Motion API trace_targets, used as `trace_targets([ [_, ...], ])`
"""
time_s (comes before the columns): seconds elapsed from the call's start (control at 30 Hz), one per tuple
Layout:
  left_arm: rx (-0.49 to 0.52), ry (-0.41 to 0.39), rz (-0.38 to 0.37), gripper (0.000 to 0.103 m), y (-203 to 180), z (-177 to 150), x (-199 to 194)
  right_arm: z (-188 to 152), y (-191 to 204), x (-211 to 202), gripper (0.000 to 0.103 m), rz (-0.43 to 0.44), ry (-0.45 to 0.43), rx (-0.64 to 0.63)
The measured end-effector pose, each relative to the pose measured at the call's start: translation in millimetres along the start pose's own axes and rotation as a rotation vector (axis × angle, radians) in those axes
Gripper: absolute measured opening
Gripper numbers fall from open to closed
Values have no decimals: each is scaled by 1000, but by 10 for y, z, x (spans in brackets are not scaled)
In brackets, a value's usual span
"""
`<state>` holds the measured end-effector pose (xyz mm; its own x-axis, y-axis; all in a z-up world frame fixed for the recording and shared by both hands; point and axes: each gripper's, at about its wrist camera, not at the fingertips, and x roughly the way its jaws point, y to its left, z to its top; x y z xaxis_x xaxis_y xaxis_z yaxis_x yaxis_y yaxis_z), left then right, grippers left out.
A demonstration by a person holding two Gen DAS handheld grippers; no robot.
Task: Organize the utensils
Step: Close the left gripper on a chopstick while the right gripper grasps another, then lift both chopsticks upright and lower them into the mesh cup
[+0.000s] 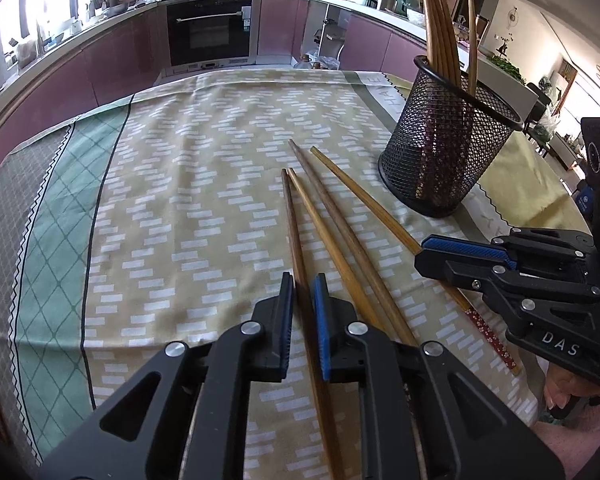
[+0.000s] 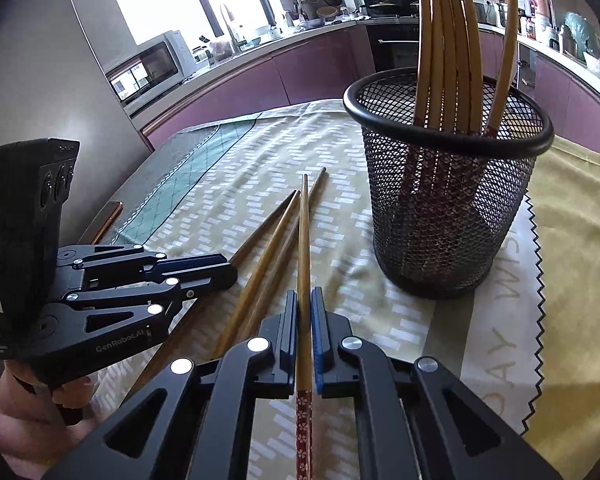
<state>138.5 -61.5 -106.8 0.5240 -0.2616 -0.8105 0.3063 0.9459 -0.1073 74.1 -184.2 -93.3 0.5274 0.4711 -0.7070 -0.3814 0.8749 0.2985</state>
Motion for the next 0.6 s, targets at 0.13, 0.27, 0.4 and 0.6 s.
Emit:
trace_targets([
  [0.13,-21,-16,20,8,-2,12,-1,-15,22,-37,6,11,-8,-5],
  [0.27,-41,-26,13,8,35,3,-57,-11,22,-119,6,28,-26,-10],
  [0.4,-44,-47,-21,8,59,12,-181,6,24,-249,6,44,-59,-18],
  [0.6,-47,-86,-98,7,71,43,-440,34,4,-417,6,55,-104,-24],
])
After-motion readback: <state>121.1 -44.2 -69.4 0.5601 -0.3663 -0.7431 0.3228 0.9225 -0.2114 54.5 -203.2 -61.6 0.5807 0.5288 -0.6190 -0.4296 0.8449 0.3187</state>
